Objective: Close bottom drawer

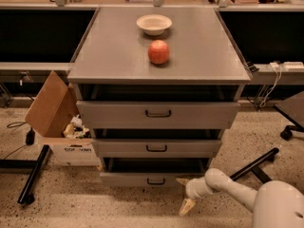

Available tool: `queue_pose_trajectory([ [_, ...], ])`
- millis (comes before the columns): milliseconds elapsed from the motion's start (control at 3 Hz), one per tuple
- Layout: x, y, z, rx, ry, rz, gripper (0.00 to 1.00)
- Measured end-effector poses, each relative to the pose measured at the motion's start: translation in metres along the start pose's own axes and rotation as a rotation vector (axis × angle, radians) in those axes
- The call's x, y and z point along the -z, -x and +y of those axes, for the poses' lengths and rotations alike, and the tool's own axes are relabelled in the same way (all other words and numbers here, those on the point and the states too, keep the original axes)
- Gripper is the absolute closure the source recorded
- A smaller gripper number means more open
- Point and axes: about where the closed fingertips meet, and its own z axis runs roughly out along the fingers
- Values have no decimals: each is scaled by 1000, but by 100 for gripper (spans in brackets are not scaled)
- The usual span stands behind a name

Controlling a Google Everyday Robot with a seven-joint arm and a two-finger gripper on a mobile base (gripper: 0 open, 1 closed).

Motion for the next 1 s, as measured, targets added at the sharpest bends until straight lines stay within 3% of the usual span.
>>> queue_pose_trajectory([
  [667, -9, 14, -20, 10, -14, -40, 0],
  [1000, -14, 21, -26, 14, -19, -56, 19],
])
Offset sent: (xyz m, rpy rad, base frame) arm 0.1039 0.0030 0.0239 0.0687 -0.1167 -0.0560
